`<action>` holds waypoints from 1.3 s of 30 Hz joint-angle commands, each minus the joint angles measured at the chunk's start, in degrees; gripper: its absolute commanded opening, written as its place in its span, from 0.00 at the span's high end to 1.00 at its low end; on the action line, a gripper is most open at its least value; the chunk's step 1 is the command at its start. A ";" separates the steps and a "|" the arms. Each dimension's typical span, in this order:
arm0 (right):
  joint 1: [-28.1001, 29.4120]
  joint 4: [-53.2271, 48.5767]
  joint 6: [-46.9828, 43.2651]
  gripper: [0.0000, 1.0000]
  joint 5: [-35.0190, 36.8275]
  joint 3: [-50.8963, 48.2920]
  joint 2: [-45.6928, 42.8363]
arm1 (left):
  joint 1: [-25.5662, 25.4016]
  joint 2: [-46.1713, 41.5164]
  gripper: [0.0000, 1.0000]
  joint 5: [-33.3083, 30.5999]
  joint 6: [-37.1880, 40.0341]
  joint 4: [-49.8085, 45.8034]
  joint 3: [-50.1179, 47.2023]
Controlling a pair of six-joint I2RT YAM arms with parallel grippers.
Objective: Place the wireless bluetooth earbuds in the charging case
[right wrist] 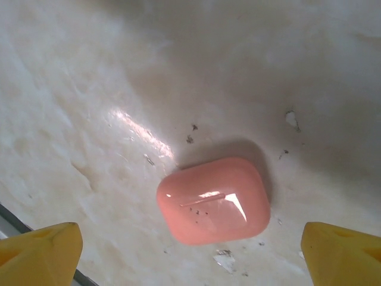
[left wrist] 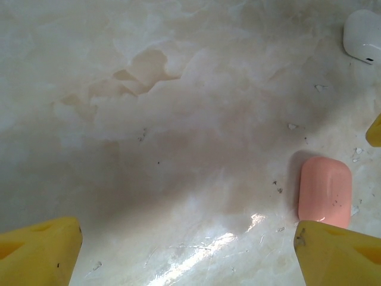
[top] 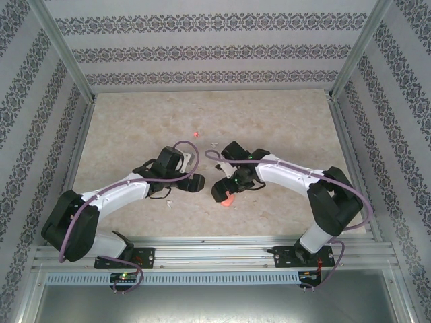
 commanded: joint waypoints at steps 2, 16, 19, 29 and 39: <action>1.37 -8.66 -7.79 0.05 5.81 4.89 5.59 | -0.22 -1.39 0.08 -0.82 -1.88 0.77 -1.15; 2.62 -9.77 -9.29 0.12 5.79 6.93 13.08 | -0.25 0.99 0.07 -0.59 -1.30 0.95 1.26; 1.55 -9.30 -7.60 0.17 5.69 6.84 13.83 | -0.24 0.95 0.07 -0.55 -1.85 1.10 0.74; -2.64 -5.59 2.95 0.36 2.29 6.66 13.52 | -0.25 0.45 0.07 -1.22 -1.92 0.84 0.44; -3.45 -1.91 12.14 0.43 -0.64 6.10 12.43 | -0.24 0.11 0.07 -0.50 -0.23 2.45 0.76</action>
